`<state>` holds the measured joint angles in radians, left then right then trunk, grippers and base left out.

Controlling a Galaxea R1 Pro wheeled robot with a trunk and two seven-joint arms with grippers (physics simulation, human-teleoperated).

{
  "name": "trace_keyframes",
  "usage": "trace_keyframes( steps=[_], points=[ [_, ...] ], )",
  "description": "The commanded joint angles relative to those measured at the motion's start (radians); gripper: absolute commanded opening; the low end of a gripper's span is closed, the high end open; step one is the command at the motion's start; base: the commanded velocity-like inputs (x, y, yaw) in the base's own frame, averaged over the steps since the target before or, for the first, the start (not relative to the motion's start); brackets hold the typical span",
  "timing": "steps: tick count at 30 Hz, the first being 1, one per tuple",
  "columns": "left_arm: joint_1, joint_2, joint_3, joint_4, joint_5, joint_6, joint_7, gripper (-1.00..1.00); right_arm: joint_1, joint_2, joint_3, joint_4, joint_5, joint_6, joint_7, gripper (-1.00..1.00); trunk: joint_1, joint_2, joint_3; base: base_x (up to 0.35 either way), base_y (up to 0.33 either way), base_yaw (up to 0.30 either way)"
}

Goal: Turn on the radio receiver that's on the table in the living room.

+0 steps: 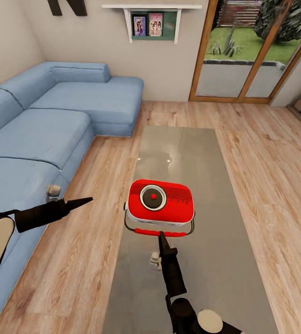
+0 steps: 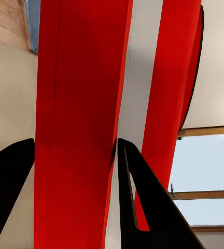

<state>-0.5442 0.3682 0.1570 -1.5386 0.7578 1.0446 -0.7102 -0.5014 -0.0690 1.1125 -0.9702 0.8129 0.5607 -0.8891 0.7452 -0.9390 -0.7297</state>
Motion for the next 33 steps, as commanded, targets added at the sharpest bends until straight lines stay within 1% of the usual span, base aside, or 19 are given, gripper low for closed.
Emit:
trace_keyframes(
  steps=[1, 11, 13, 15, 16, 17, 19, 20, 22, 23, 24, 26, 27, 28, 30, 31, 33],
  points=[
    [0.0, 0.0, 0.0, 0.0, 0.0, 0.0, 0.0, 1.0, 0.0, 0.0, 0.0, -0.001, 0.008, 0.006, -0.002, -1.0, 0.0, 0.0, 0.0, 0.0, 0.0, 0.0],
    [0.0, -0.002, 0.0, 0.0, 0.001, 0.0, 0.0, 1.0, -0.01, 0.002, 0.003, 0.002, 0.01, 0.005, 0.001, -1.0, 0.0, 0.0, 0.0, 0.0, 0.0, 0.0],
    [0.0, -0.014, -0.002, 0.0, 0.002, 0.0, 0.001, 1.0, -0.011, 0.003, 0.004, 0.008, 0.011, 0.007, 0.004, -1.0, 0.0, 0.0, 0.0, 0.0, 0.0, 0.0],
    [0.0, -0.04, -0.003, 0.0, 0.001, 0.0, 0.003, 1.0, -0.011, 0.006, 0.007, 0.054, 0.011, 0.007, 0.004, -1.0, 0.0, 0.0, 0.0, 0.0, 0.0, 0.0],
    [0.0, -0.048, -0.003, 0.0, 0.0, 0.0, 0.004, 1.0, -0.011, 0.009, 0.009, 0.074, 0.011, 0.007, 0.003, -1.0, 0.0, 0.0, 0.0, 0.0, 0.0, 0.0],
    [-0.001, -0.065, -0.003, -0.001, -0.003, 0.0, 0.006, 1.0, -0.011, 0.021, 0.012, 0.119, 0.011, 0.005, 0.0, -1.0, 0.0, 0.0, 0.0, 0.0, 0.0, 0.0],
    [-0.003, -0.1, -0.004, -0.001, -0.01, 0.0, 0.009, 1.0, -0.011, 0.067, 0.014, 0.215, 0.01, -0.005, -0.007, -1.0, 0.0, 0.0, 0.0, 0.0, 0.0, 0.0],
    [-0.004, -0.107, -0.004, -0.001, -0.012, 0.0, 0.01, 1.0, -0.011, 0.076, 0.014, 0.233, 0.01, -0.01, -0.009, -1.0, 0.0, 0.0, 0.0, 0.0, 0.0, 0.0],
    [-0.006, -0.128, -0.005, -0.001, -0.025, 0.0, 0.011, 1.0, -0.011, 0.103, 0.015, 0.287, 0.01, -0.041, -0.018, -1.0, 0.0, 0.0, 0.0, 0.0, 0.0, 0.0],
    [-0.006, -0.135, -0.008, -0.001, -0.032, 0.0, 0.012, 1.0, -0.011, 0.109, 0.016, 0.298, 0.01, -0.048, -0.02, -1.0, 0.0, 0.0, 0.0, 0.0, 0.0, 0.0],
    [-0.006, -0.157, -0.048, 0.0, -0.061, 0.0, 0.012, 1.0, -0.011, 0.123, 0.017, 0.332, 0.011, -0.06, -0.022, -1.0, 0.0, 0.0, 0.0, 0.0, 0.0, 0.0],
    [-0.006, -0.174, -0.09, 0.0, -0.089, 0.0, 0.014, 1.0, -0.011, 0.138, 0.018, 0.36, 0.011, -0.064, -0.022, -1.0, 0.0, 0.0, 0.0, 0.0, 0.0, 0.0],
    [-0.006, -0.203, -0.121, 0.001, -0.118, 0.0, 0.035, 1.0, -0.011, 0.155, 0.017, 0.388, 0.011, -0.072, -0.023, -1.0, 0.0, 0.0, 0.0, 0.0, 0.0, 0.0],
    [-0.006, -0.212, -0.126, 0.001, -0.124, 0.0, 0.045, 1.0, -0.011, 0.159, 0.017, 0.393, 0.011, -0.076, -0.023, -1.0, 0.0, 0.0, 0.0, 0.0, 0.0, 0.0],
    [-0.006, -0.244, -0.146, 0.001, -0.14, 0.0, 0.086, 1.0, -0.011, 0.169, 0.017, 0.405, 0.01, -0.091, -0.023, -1.0, 0.0, 0.0, 0.0, 0.0, 0.0, 0.0],
    [-0.006, -0.25, -0.153, 0.001, -0.143, 0.0, 0.095, 1.0, -0.011, 0.171, 0.018, 0.407, 0.01, -0.093, -0.023, -1.0, 0.0, 0.0, 0.0, 0.0, 0.0, 0.0],
    [-0.006, -0.269, -0.187, 0.001, -0.148, 0.0, 0.121, 1.0, -0.011, 0.176, 0.018, 0.411, 0.01, -0.098, -0.024, -1.0, 0.0, 0.0, 0.0, 0.0, 0.0, 0.0]
  ],
)
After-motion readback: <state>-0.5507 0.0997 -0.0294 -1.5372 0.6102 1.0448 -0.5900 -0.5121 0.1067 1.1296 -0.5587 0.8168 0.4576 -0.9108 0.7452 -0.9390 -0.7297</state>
